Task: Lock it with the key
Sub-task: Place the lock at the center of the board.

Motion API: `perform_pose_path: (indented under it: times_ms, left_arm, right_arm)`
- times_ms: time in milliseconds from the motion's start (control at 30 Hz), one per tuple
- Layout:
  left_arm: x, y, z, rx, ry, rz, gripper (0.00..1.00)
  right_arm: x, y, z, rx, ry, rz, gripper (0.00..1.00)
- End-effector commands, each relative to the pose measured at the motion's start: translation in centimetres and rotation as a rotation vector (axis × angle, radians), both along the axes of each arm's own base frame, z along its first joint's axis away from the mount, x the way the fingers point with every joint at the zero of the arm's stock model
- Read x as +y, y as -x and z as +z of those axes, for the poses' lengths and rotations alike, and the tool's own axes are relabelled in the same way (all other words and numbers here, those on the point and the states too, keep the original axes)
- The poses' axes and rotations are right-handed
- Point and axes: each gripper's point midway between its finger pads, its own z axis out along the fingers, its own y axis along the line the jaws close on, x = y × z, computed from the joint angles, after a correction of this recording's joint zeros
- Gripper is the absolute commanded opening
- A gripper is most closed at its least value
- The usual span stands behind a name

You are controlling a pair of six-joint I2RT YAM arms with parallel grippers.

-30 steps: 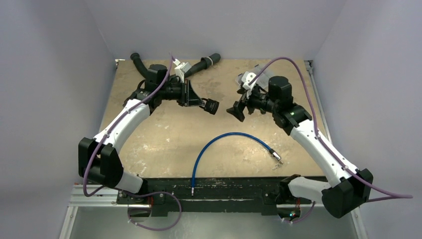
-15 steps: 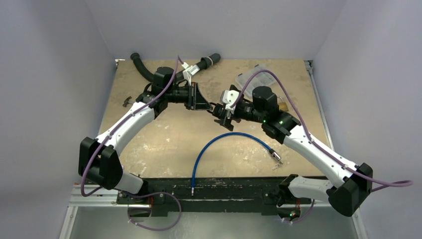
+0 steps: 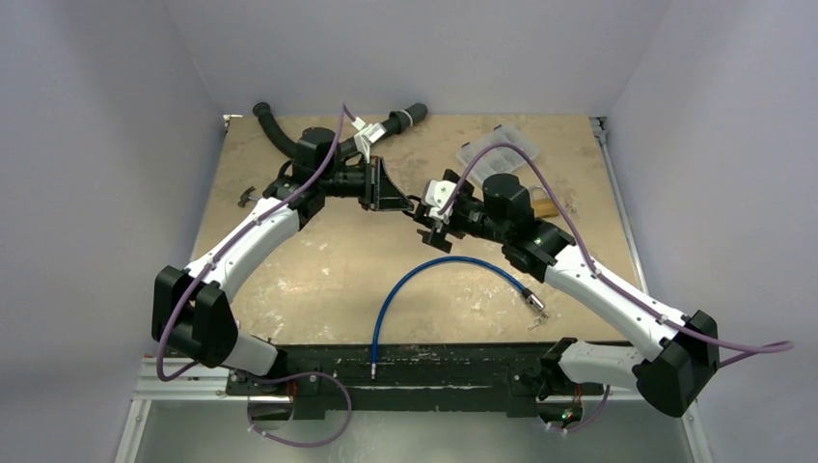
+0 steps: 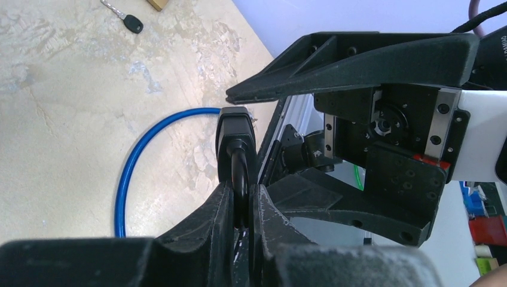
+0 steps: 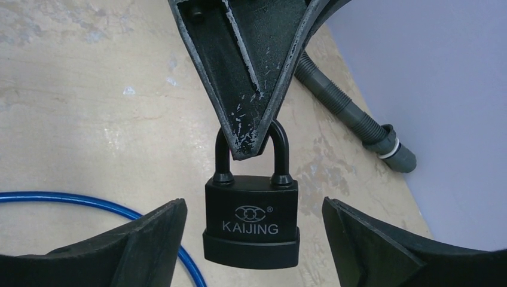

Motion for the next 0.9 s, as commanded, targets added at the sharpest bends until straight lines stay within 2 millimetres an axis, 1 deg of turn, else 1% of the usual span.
perform_pose_path:
  times_ms: [0,200,333,367,400,433,467,500,567,633,700,733,767,800,867]
  left_arm:
    - [-0.1,1.4,5.2,-0.126,0.106,-0.055,0.00]
    - [-0.1,1.5,5.5,-0.123,0.113,-0.060,0.00]
    - [-0.1,1.6,5.5,-0.130,0.115,-0.069,0.00]
    - [-0.1,1.6,5.5,-0.134,0.114,-0.069,0.00]
    - [-0.1,1.4,5.4,-0.135,0.109,-0.062,0.00]
    - [0.0,1.3,5.4,-0.139,0.106,-0.058,0.05]
    - [0.0,1.2,5.4,-0.148,0.102,-0.054,0.12]
    - [0.1,1.0,5.3,-0.156,0.093,-0.046,0.17]
    - [0.5,0.4,5.3,-0.167,0.084,-0.021,0.27]
    - [1.3,-0.8,5.7,-0.190,0.080,0.031,0.48]
    - [2.6,-2.3,6.5,-0.236,0.079,0.100,0.69]
    - [3.4,-3.1,6.8,-0.265,0.070,0.140,0.77]
    - [4.1,-3.9,7.1,-0.295,0.056,0.186,0.84]
    - [4.7,-4.5,7.3,-0.327,0.037,0.227,0.87]
    - [5.5,-5.4,7.5,-0.378,-0.002,0.283,0.90]
  right_arm:
    - [0.5,-0.8,1.2,-0.062,-0.020,-0.014,0.85]
    - [0.7,-1.1,0.7,-0.047,-0.010,-0.026,0.70]
    - [0.3,-1.3,0.7,-0.041,-0.009,-0.050,0.57]
    - [0.4,-1.3,0.9,-0.044,-0.021,-0.051,0.54]
    - [0.6,-1.1,1.0,-0.011,-0.051,-0.057,0.52]
    - [0.4,-1.4,0.9,0.001,-0.055,-0.078,0.49]
    - [0.1,-1.6,0.6,0.018,-0.052,-0.097,0.47]
    - [-0.2,-1.8,0.5,0.037,-0.054,-0.108,0.44]
    - [-1.2,-2.6,0.2,0.089,-0.075,-0.155,0.42]
    - [-2.3,-3.5,-0.5,0.167,-0.094,-0.206,0.40]
    - [-3.8,-4.6,-1.4,0.243,-0.107,-0.271,0.39]
    - [-4.5,-5.1,-1.8,0.271,-0.112,-0.306,0.39]
    - [-5.2,-5.6,-2.2,0.293,-0.115,-0.342,0.38]
    - [-5.9,-6.1,-2.7,0.312,-0.113,-0.386,0.38]
    - [-7.3,-7.1,-4.2,0.374,-0.113,-0.478,0.38]
